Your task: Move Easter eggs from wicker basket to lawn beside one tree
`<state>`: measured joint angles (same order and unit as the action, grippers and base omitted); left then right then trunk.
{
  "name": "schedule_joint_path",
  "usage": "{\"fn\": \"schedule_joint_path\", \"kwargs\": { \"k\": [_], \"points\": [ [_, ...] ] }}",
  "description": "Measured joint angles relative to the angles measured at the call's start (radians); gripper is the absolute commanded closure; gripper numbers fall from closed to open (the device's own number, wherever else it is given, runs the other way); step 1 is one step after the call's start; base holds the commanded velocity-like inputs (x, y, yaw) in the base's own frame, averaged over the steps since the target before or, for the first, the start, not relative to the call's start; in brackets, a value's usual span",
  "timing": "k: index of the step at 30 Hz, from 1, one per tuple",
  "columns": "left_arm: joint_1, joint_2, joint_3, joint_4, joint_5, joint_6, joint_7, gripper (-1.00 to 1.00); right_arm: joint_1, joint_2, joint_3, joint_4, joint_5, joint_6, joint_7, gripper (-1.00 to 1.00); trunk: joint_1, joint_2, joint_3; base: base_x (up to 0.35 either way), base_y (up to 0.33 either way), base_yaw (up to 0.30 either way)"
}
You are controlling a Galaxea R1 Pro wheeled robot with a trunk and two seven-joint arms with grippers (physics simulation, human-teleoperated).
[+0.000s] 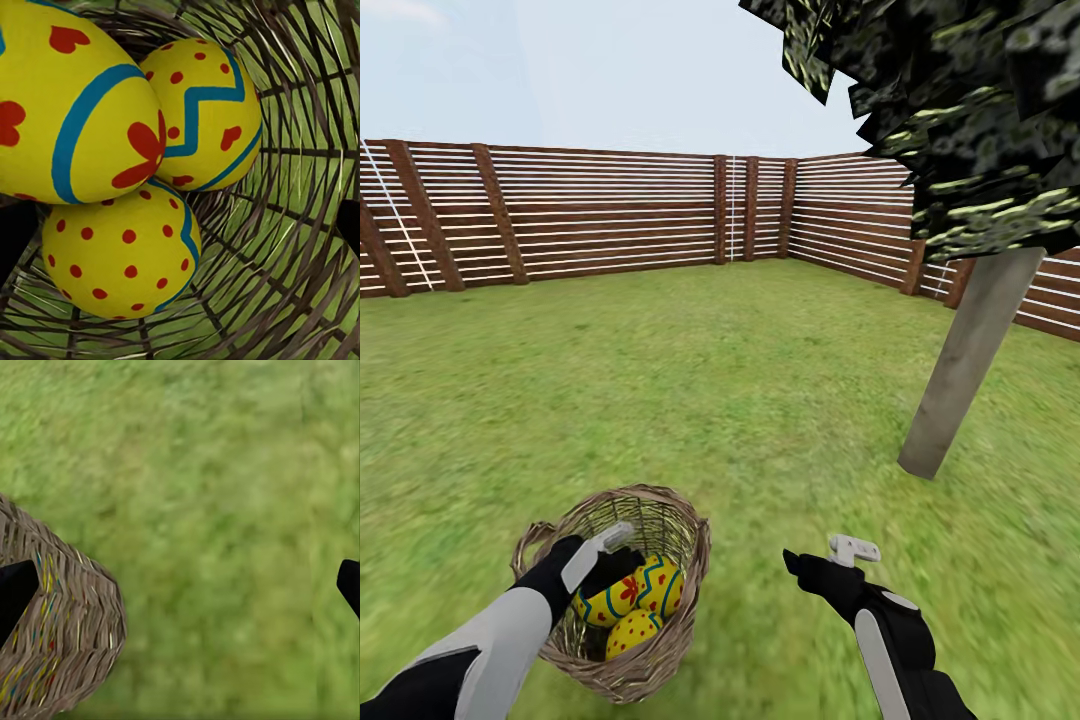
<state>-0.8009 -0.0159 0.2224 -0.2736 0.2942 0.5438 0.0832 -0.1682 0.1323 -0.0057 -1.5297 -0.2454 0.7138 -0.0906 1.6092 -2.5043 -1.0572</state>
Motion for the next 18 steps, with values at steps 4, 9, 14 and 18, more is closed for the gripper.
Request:
{"fn": "schedule_joint_path", "kwargs": {
  "k": [4,9,14,18],
  "points": [
    [0.0,0.007,0.003,0.0,0.0,-0.004,0.002,-1.0,0.0,0.0,0.0,0.0,0.0,0.0,0.0,-1.0,0.001,0.0,-0.004,0.0,0.0,0.0],
    [-0.001,0.013,0.006,-0.003,0.001,-0.007,0.003,-1.0,0.0,-0.001,0.0,0.0,0.0,0.0,0.0,-1.0,0.003,-0.001,-0.023,0.0,0.0,0.0],
    [-0.001,0.014,0.008,-0.004,0.001,-0.031,0.006,-1.0,0.0,0.0,0.0,0.003,0.0,0.0,0.0,-1.0,0.003,-0.001,-0.023,0.0,0.0,0.0],
    [-0.002,0.014,0.01,-0.004,0.001,-0.049,0.009,-1.0,0.0,0.0,0.001,0.012,0.0,-0.001,0.001,-1.0,0.003,-0.001,-0.023,0.0,0.0,0.0]
  ]
}}
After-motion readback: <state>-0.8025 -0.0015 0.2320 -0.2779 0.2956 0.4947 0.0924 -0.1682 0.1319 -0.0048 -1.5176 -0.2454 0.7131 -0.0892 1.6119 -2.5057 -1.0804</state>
